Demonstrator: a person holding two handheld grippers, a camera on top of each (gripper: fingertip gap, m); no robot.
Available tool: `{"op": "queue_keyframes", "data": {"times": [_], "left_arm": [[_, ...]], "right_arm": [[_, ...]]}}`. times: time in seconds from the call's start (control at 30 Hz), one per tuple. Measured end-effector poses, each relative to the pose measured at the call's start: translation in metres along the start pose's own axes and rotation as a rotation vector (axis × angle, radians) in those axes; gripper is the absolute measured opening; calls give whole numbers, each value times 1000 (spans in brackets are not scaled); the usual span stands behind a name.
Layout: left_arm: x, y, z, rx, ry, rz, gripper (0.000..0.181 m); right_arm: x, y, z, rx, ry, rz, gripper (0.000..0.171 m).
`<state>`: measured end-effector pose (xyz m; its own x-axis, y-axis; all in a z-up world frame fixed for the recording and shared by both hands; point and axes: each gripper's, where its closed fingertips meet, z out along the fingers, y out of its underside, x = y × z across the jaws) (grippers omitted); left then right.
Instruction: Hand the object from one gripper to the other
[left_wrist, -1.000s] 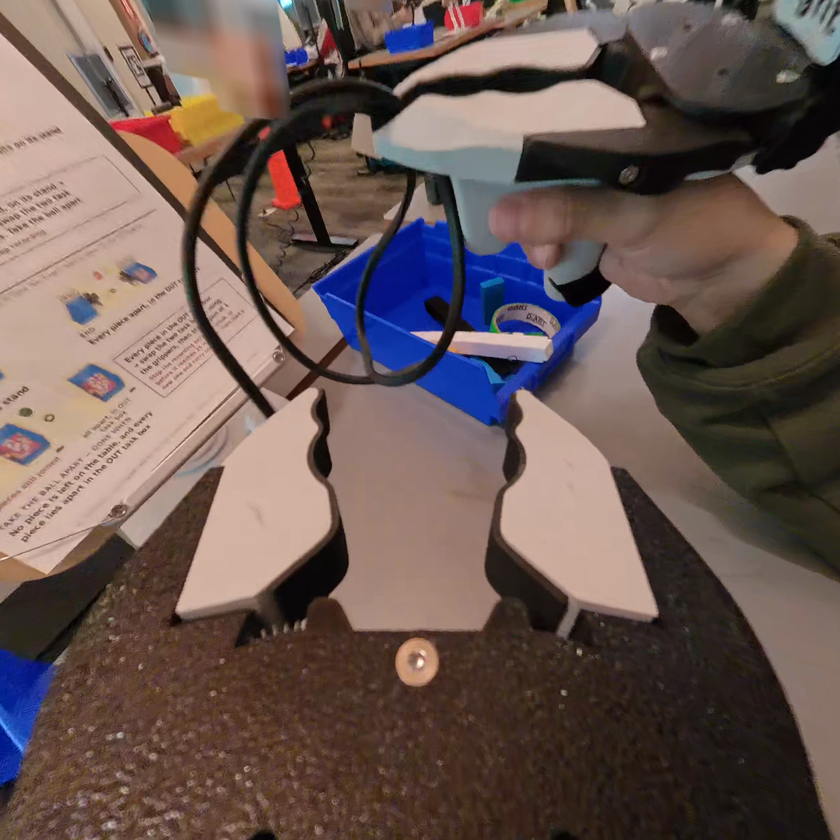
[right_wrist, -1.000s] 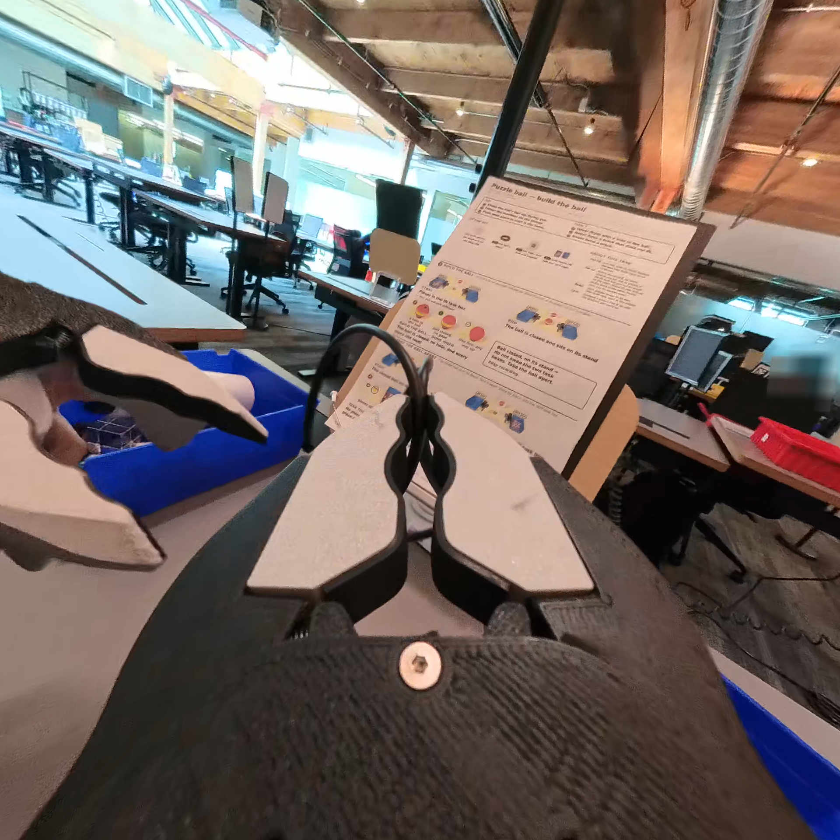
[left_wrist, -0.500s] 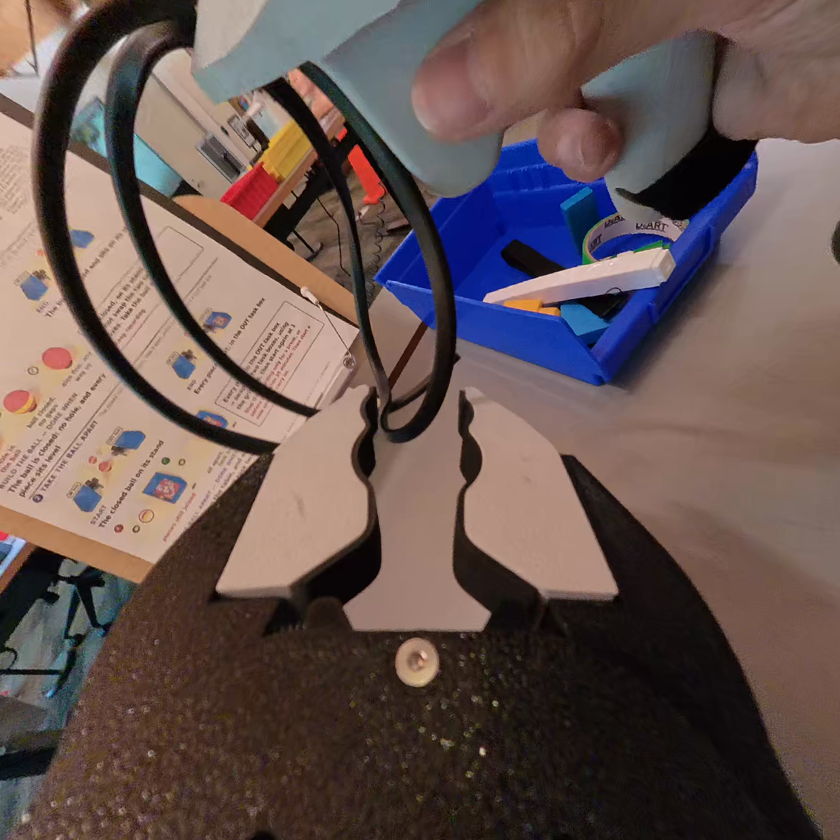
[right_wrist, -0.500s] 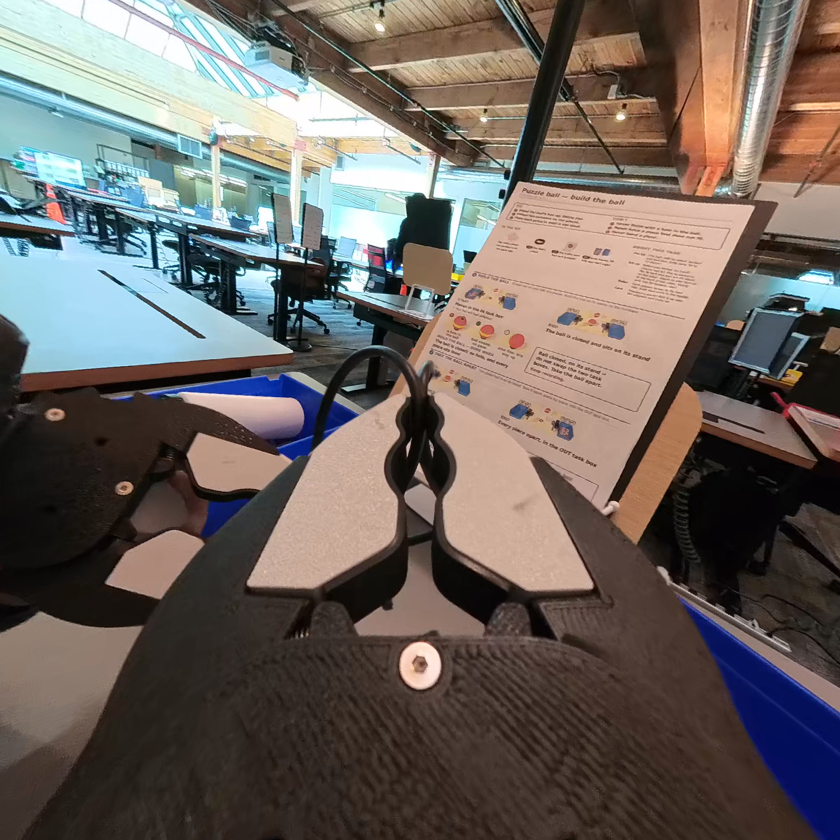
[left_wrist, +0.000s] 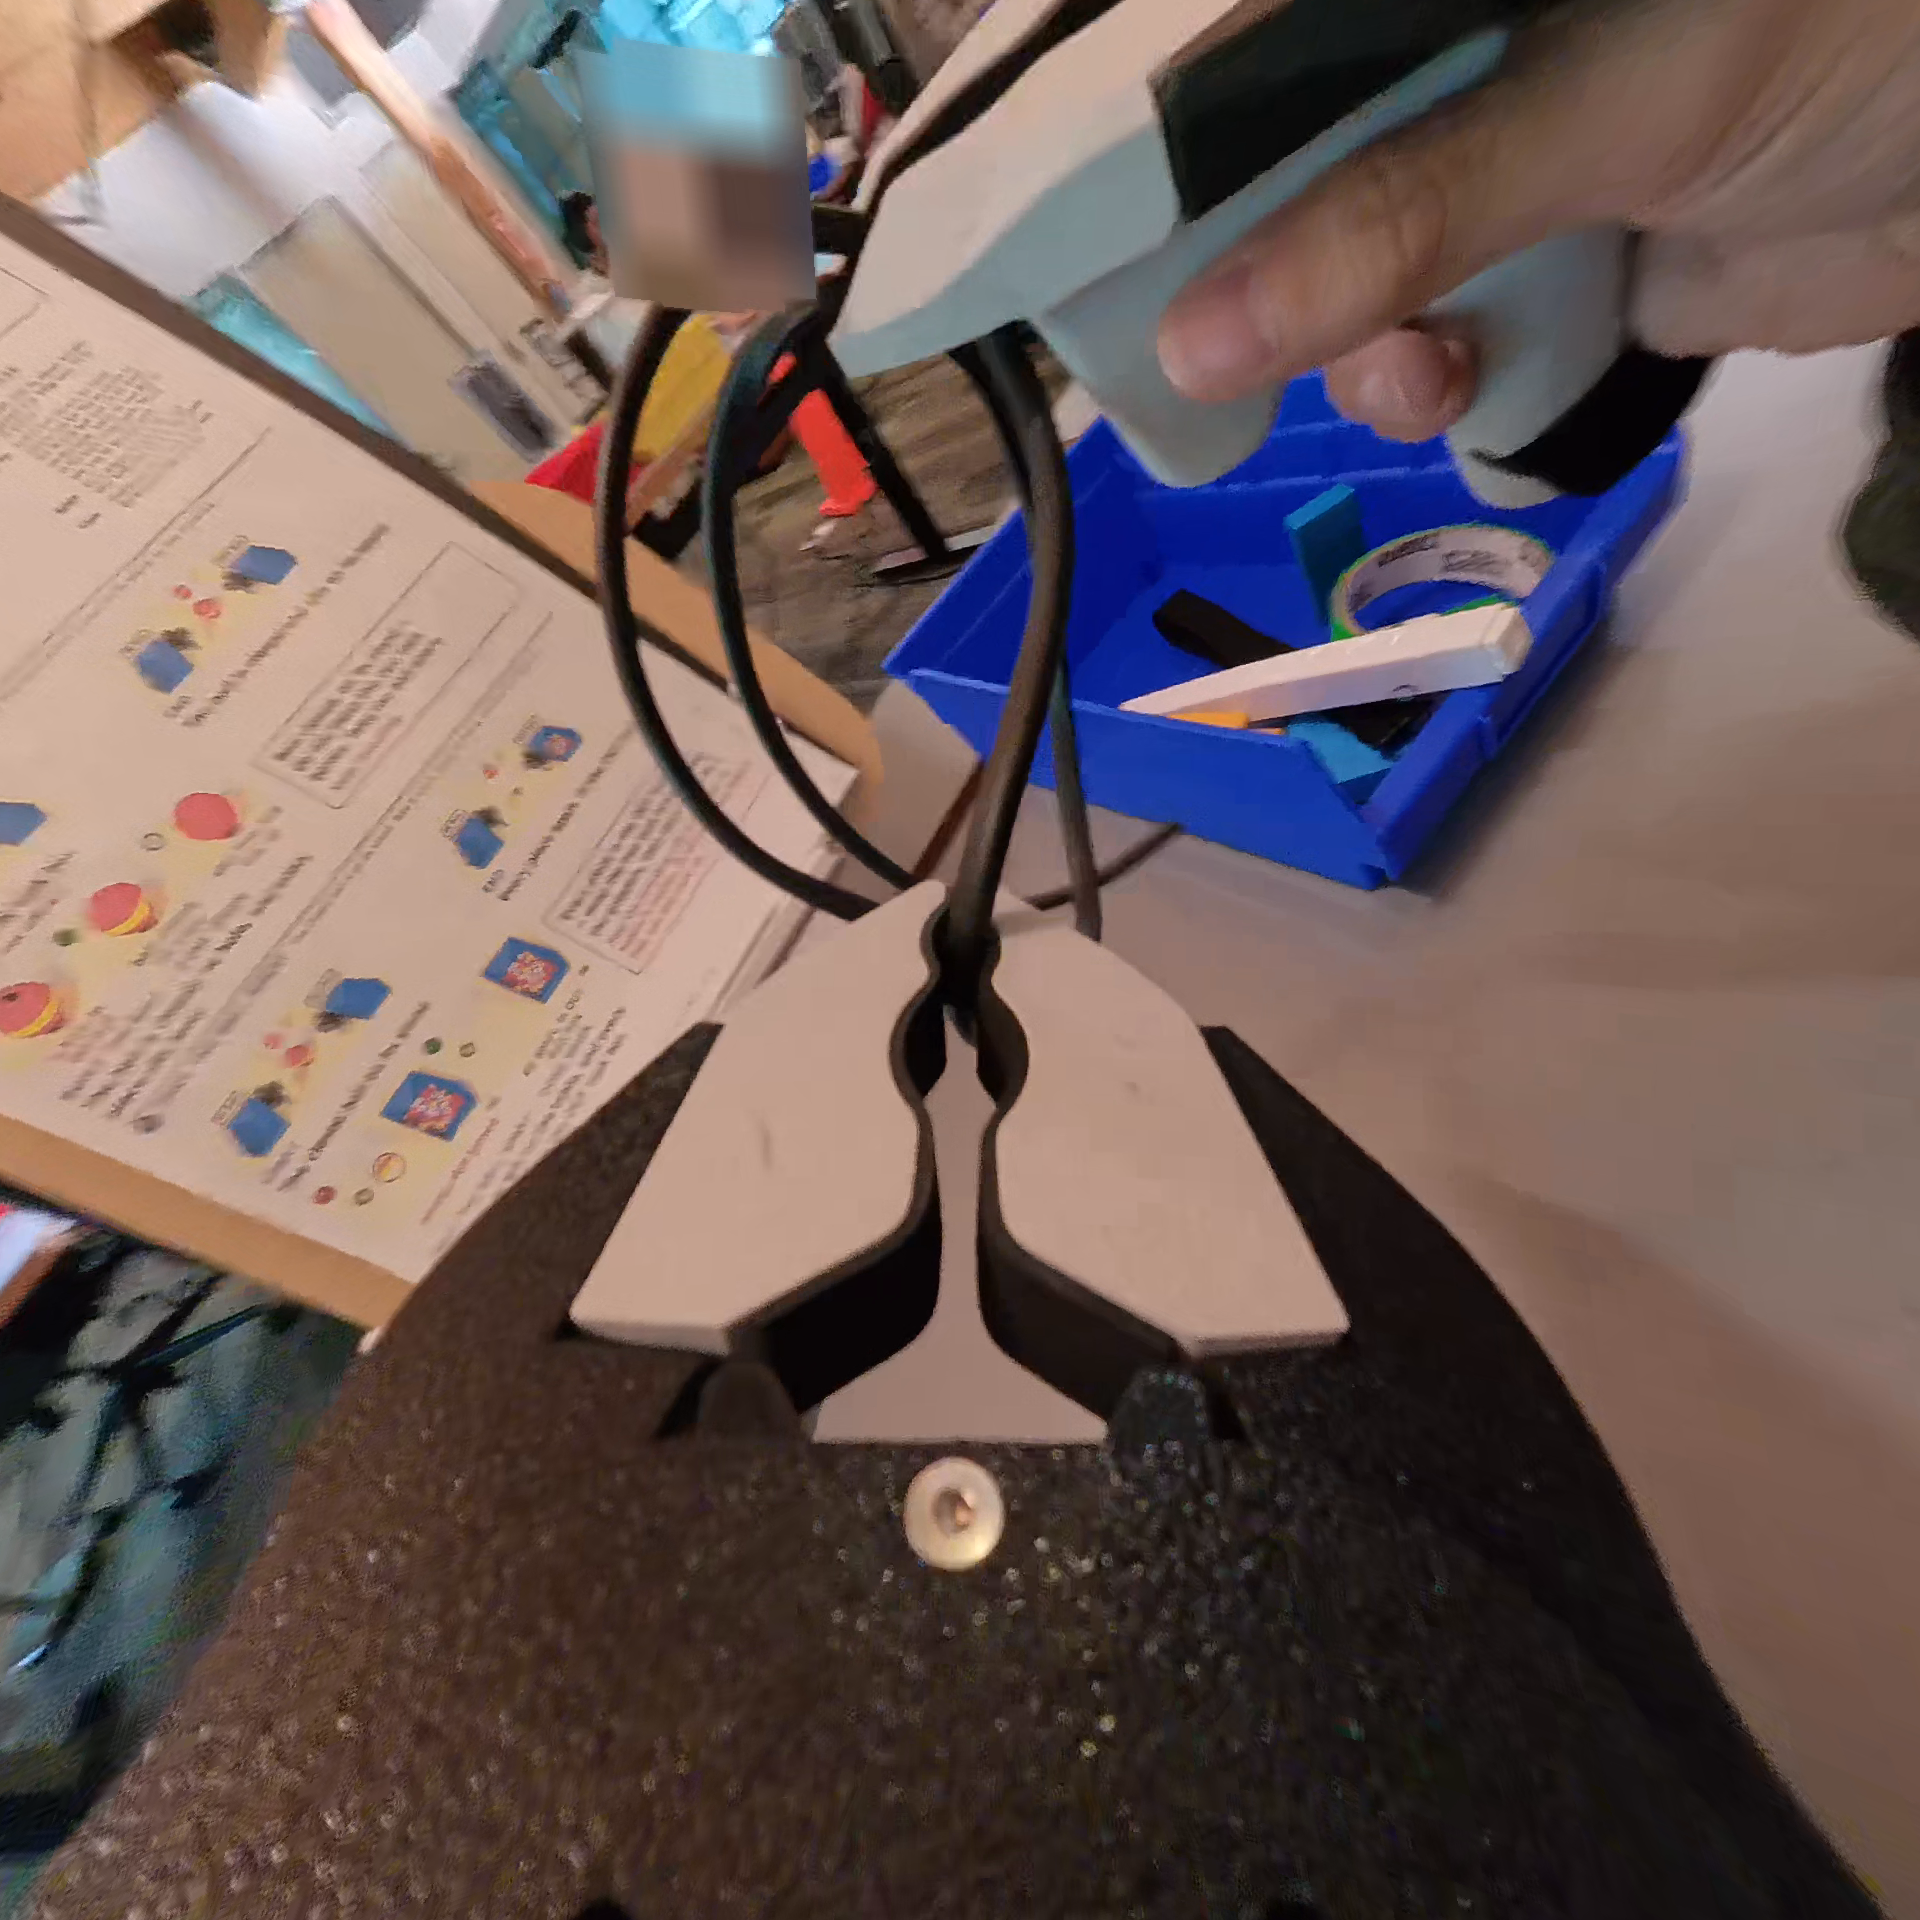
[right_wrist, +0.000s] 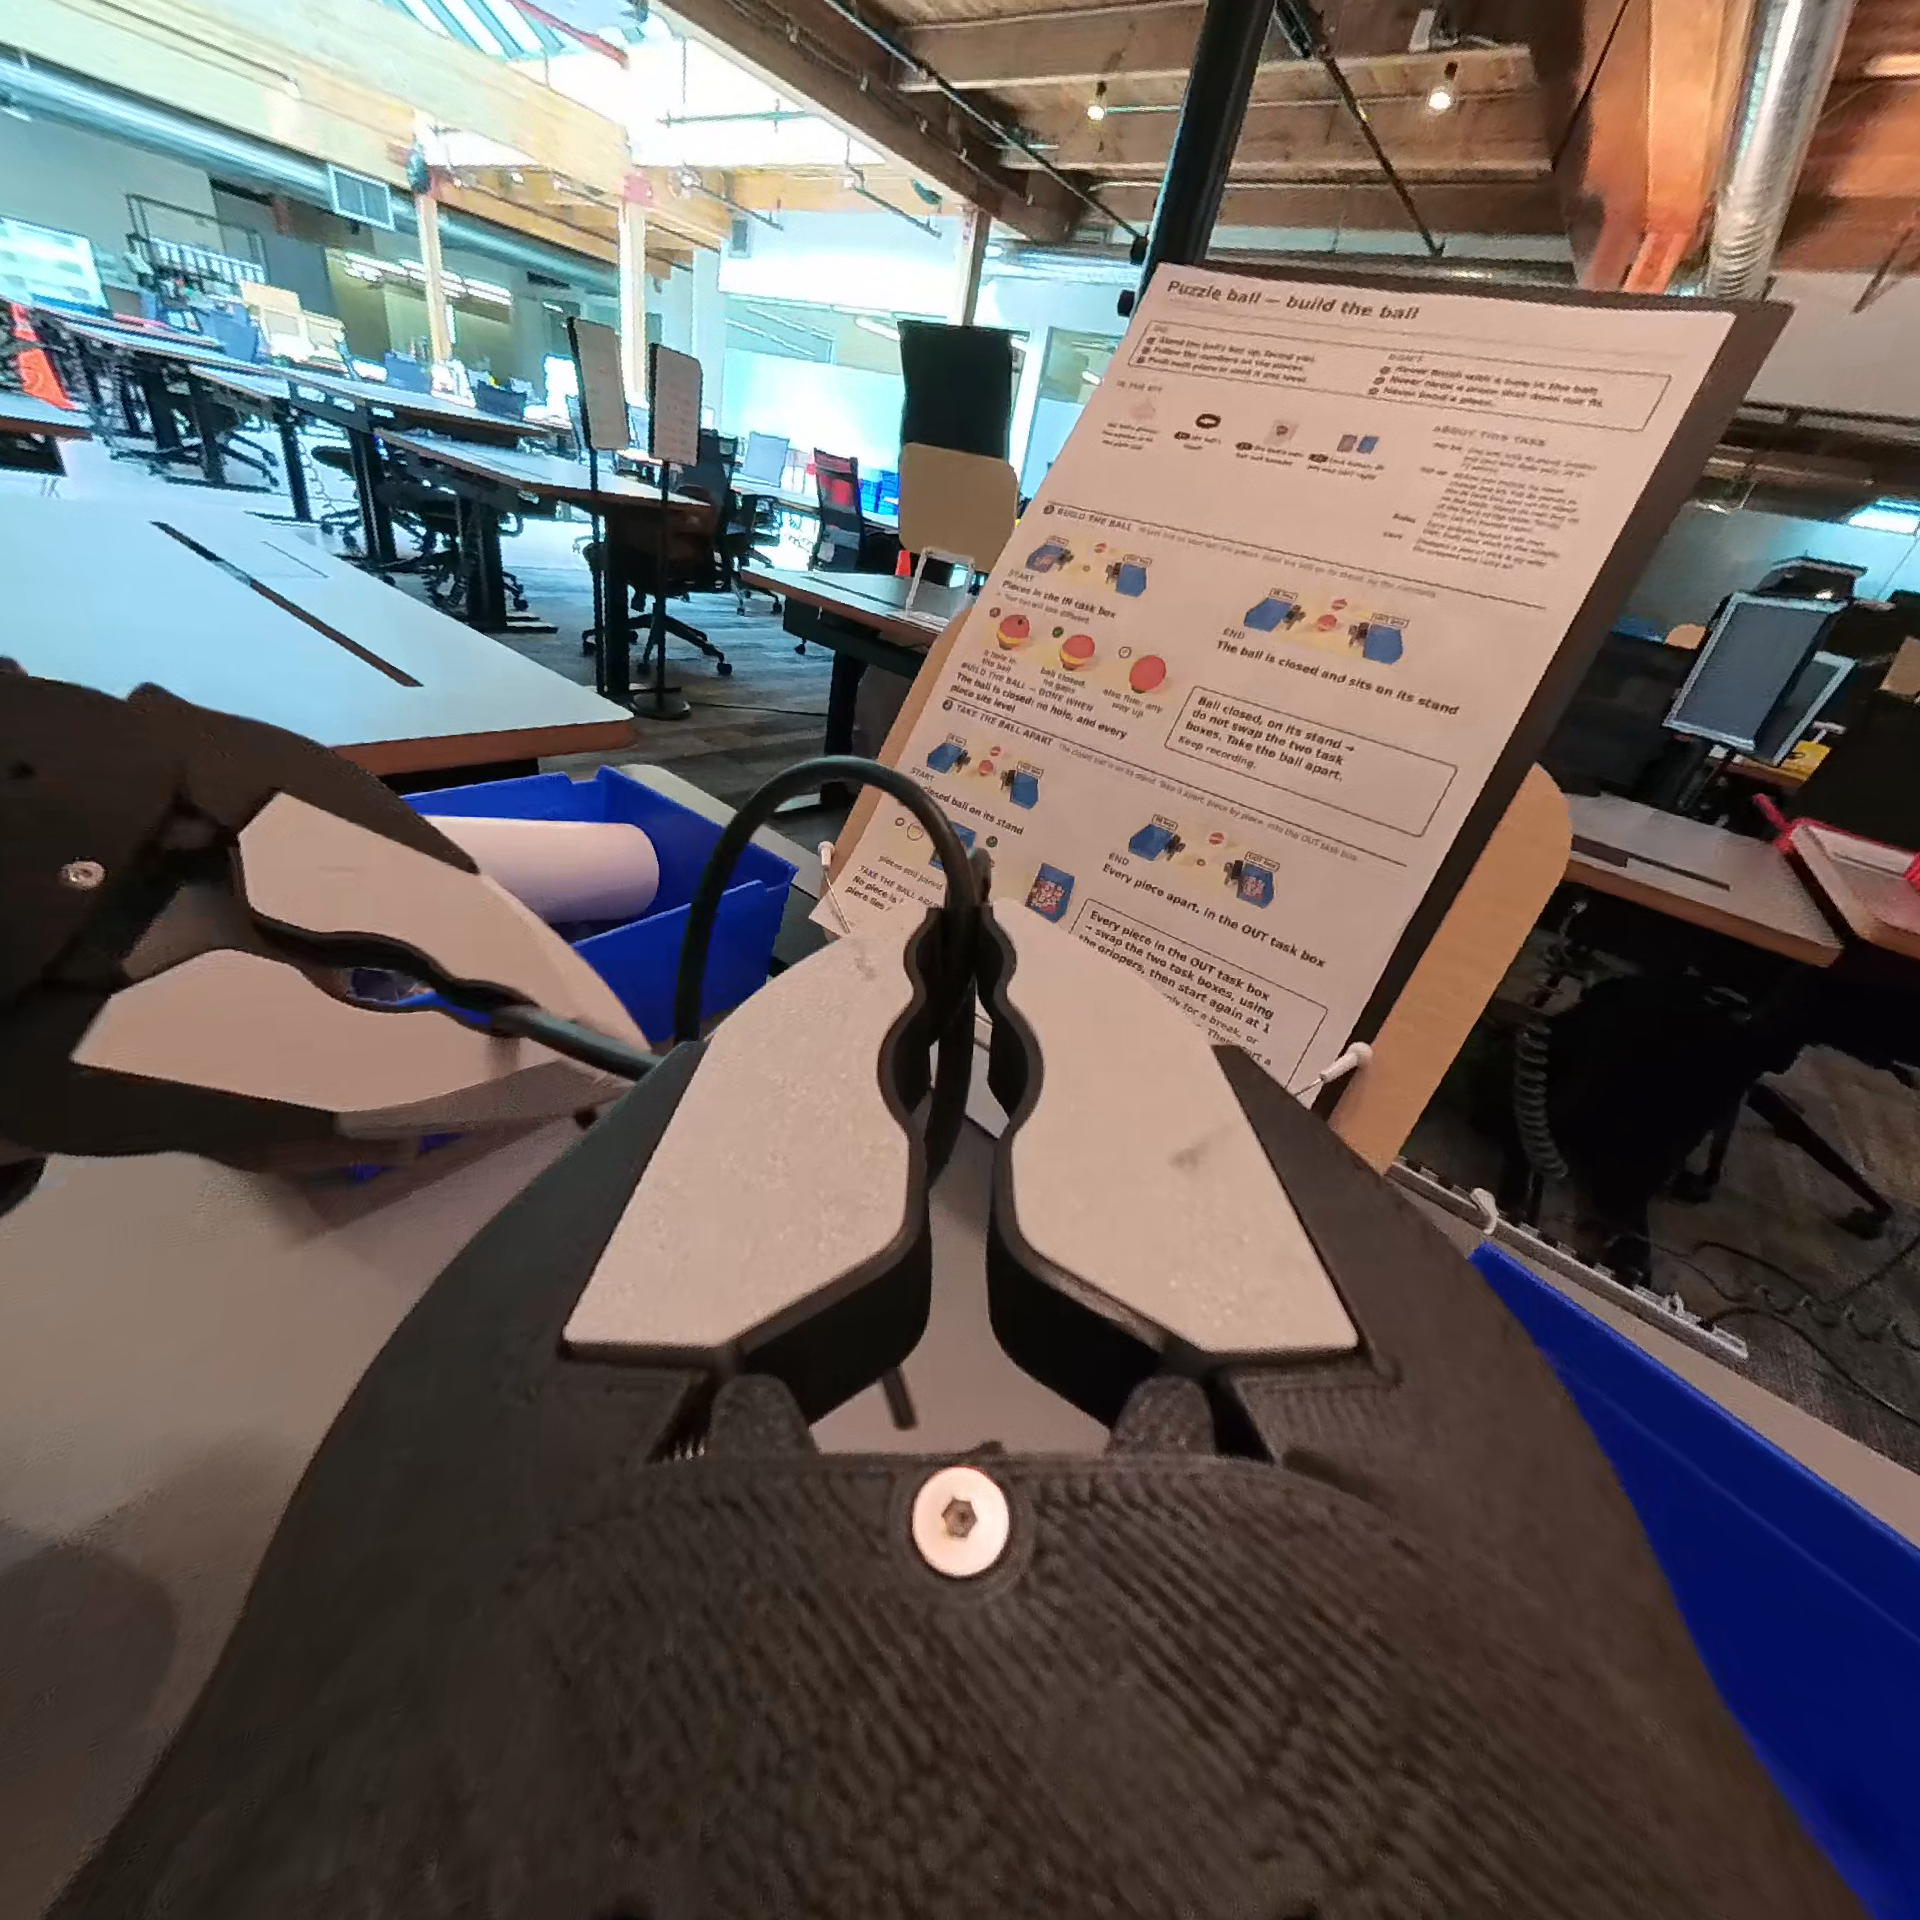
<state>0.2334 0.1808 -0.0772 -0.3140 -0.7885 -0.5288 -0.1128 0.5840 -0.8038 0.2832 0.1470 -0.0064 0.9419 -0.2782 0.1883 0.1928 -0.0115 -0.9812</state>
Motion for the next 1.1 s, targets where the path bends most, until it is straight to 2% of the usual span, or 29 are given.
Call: {"op": "queue_keyframes", "data": {"times": [0.03,0.17,0.27,0.57,0.67,0.8,0.83,1.0,1.1], "left_arm": [[6,-1,-3,9,59,-15,0],[12,-2,-8,56,155,-60,1],[20,-1,-9,68,217,-51,9],[25,-2,-10,70,258,-60,5],[17,-3,-12,53,232,-116,4],[-10,-5,-20,66,87,-146,4],[-16,-6,-23,71,56,-161,4],[-28,-9,-33,92,28,-262,4],[-27,-11,-33,115,56,-300,4]], "right_arm": [[-1,-1,0,3,-4,7,5],[-6,-5,1,17,-19,5,5],[-6,-6,0,21,-10,-8,6],[0,-5,-2,22,5,-6,6],[0,-4,-3,19,-2,-2,6],[-11,9,-3,-58,-93,3,8],[-14,14,-4,-91,-121,1,13],[-19,40,-13,-243,-202,-34,61],[-29,27,-15,-162,-242,-120,66]]}}
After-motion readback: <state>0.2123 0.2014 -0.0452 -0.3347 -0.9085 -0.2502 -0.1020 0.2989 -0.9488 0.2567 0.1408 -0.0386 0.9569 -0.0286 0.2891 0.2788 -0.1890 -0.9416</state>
